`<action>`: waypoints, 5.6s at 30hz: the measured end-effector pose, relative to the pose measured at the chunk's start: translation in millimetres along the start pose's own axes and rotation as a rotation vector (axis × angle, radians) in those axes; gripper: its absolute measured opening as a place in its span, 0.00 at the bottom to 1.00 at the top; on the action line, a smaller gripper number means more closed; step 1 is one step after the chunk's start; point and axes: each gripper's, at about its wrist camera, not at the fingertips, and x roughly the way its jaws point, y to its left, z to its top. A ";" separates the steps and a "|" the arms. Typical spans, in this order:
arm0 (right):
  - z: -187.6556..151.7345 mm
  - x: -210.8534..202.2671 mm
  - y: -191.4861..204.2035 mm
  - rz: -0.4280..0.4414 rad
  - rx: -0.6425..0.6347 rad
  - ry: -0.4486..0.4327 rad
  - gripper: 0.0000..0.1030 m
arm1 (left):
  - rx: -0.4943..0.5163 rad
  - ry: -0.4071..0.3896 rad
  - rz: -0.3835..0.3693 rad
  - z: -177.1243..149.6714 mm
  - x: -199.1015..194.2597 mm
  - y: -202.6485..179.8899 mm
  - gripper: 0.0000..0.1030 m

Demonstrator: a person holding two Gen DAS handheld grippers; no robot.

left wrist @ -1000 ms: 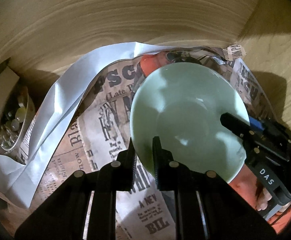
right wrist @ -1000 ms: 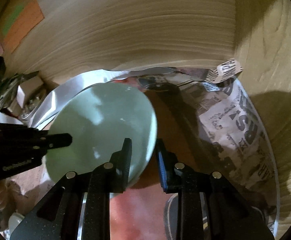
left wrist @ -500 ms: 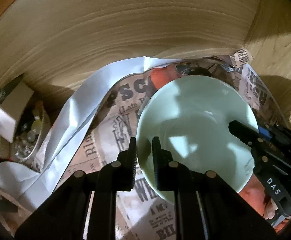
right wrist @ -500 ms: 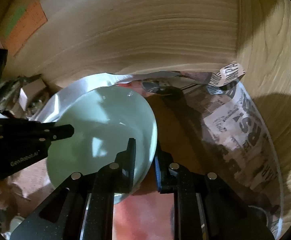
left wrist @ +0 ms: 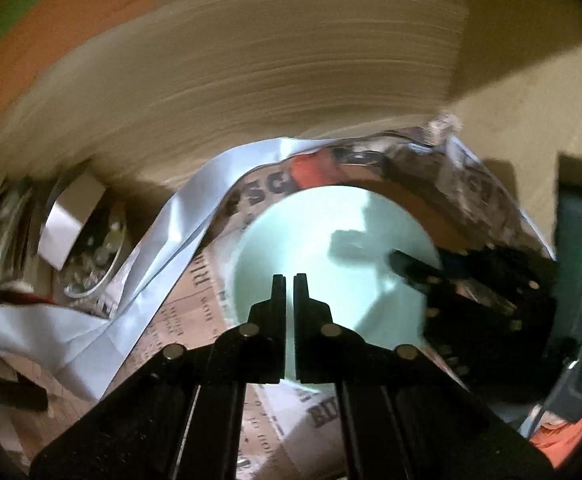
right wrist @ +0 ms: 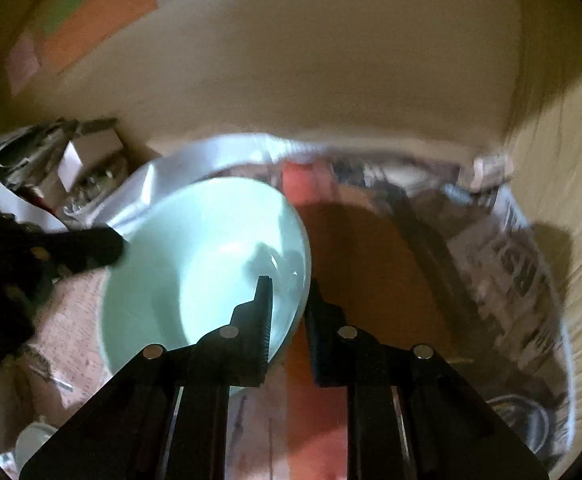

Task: Organize plates and bowls
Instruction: 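Lift the mint green bowl with both tools and carry it toward the bowl stack, then lower the mint green bowl into the white cut-out bowl and open both tools, then grip the rim of the stacked bowls with both tools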

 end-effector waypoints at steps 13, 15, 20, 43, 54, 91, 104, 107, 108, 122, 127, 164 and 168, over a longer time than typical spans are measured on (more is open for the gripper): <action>-0.7 4.9 -12.6 0.054 0.043 0.007 0.14 | -0.142 0.077 -0.015 4.2 43.8 52.5 0.40; -0.3 4.8 -13.0 0.052 0.039 0.006 0.15 | -0.121 0.080 -0.013 3.9 47.7 49.7 0.40; 0.7 5.4 -12.7 0.047 0.034 0.007 0.15 | -0.087 0.102 -0.022 4.3 56.8 43.1 0.36; 2.7 -20.8 -2.6 0.081 0.035 -0.049 0.15 | -0.063 0.102 -0.054 -10.0 33.2 32.9 0.14; -3.2 -59.4 27.3 0.120 -0.018 -0.109 0.15 | -0.091 -0.016 -0.048 -41.1 -29.2 48.2 0.14; -72.8 -125.6 193.1 0.305 -0.223 -0.158 0.15 | -0.289 -0.225 0.055 -221.3 -182.3 140.0 0.14; -92.8 -112.4 227.4 0.340 -0.271 -0.098 0.15 | -0.356 -0.202 0.080 -262.2 -179.8 163.4 0.14; -95.1 -108.6 229.5 0.339 -0.270 -0.088 0.15 | -0.365 -0.186 0.065 -266.8 -174.4 166.3 0.14; -95.7 -107.1 229.9 0.339 -0.268 -0.084 0.15 | -0.370 -0.181 0.060 -267.7 -172.6 167.4 0.14; -100.5 -98.1 236.8 0.301 -0.297 -0.064 0.15 | -0.359 -0.145 0.067 -273.2 -159.1 169.7 0.14; -104.5 -93.9 242.4 0.258 -0.334 -0.072 0.15 | -0.351 -0.131 0.074 -272.8 -153.6 169.8 0.14; -108.0 -102.2 227.6 0.258 -0.309 -0.092 0.59 | -0.356 -0.212 0.095 -291.1 -174.6 178.9 0.51; -111.6 -96.6 227.8 0.300 -0.281 -0.044 0.61 | -0.367 -0.189 0.039 -295.5 -168.0 176.7 0.51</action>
